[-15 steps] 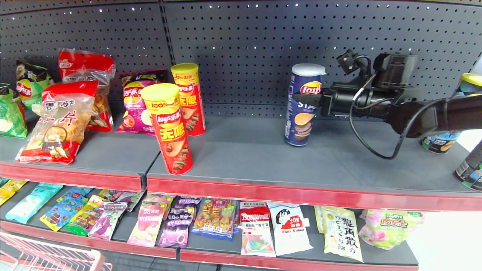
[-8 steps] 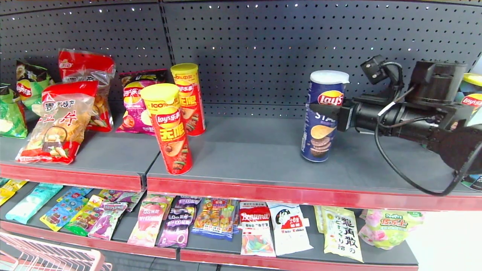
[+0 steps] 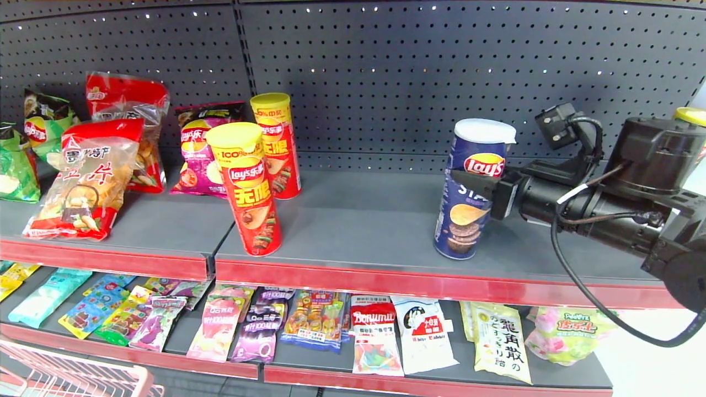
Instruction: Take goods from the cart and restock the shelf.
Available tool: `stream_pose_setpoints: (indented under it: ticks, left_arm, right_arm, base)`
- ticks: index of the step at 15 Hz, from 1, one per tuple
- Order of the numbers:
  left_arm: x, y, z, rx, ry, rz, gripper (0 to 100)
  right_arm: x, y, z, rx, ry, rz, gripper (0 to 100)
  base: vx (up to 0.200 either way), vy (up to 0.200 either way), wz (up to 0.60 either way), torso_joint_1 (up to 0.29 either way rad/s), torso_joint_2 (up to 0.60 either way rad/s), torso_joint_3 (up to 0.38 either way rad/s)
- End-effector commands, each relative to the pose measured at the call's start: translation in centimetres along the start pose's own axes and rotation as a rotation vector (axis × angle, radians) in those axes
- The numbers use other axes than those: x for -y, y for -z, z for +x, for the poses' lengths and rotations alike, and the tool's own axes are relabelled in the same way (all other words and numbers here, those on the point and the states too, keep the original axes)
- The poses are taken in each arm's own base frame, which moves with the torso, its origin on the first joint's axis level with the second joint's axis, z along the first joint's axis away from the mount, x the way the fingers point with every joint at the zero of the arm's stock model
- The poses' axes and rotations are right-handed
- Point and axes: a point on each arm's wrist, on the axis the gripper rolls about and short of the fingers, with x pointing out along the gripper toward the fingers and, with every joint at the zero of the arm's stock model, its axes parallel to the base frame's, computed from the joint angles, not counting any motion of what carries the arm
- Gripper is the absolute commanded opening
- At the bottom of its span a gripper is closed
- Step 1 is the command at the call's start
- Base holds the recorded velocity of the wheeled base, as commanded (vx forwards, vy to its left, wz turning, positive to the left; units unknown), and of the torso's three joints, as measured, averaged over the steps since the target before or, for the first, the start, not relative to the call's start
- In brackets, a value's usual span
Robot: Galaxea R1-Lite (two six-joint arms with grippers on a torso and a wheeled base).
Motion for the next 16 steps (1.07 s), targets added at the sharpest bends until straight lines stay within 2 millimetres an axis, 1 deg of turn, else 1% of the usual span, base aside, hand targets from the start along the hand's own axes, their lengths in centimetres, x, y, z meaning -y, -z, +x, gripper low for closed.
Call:
stream_pose_setpoints:
  ticks: [1,4,9,11,13,16]
  left_arm:
    - [0.0,0.0,0.0,0.002,0.001,0.000,0]
    - [0.0,0.0,0.0,0.000,0.001,0.000,0]
    - [0.0,-0.1,0.0,0.003,0.000,0.000,0]
    - [0.0,-0.1,0.0,0.003,0.000,0.000,0]
    - [0.0,0.0,0.0,0.005,0.000,0.000,0]
    - [0.0,-0.1,-0.1,0.006,0.000,0.000,0]
  right_arm:
    - [-0.4,0.1,-0.3,-0.002,0.005,0.000,0]
    - [-0.7,0.4,-0.6,-0.014,0.011,0.001,0]
    - [-1.3,0.3,-1.5,-0.014,0.059,-0.002,0]
    - [-1.4,0.7,-1.7,-0.026,0.057,-0.003,0]
    - [-1.9,0.4,-1.8,-0.017,0.043,-0.004,0]
    - [-2.1,0.6,-2.0,-0.023,0.039,-0.003,0]
  base:
    - [0.000,0.000,0.00,0.000,0.00,0.000]
    - [0.000,0.000,0.00,0.000,0.00,0.000]
    - [0.000,0.000,0.00,0.000,0.00,0.000]
    - [0.000,0.000,0.00,0.000,0.00,0.000]
    - [0.000,0.000,0.00,0.000,0.00,0.000]
    - [0.000,0.000,0.00,0.000,0.00,0.000]
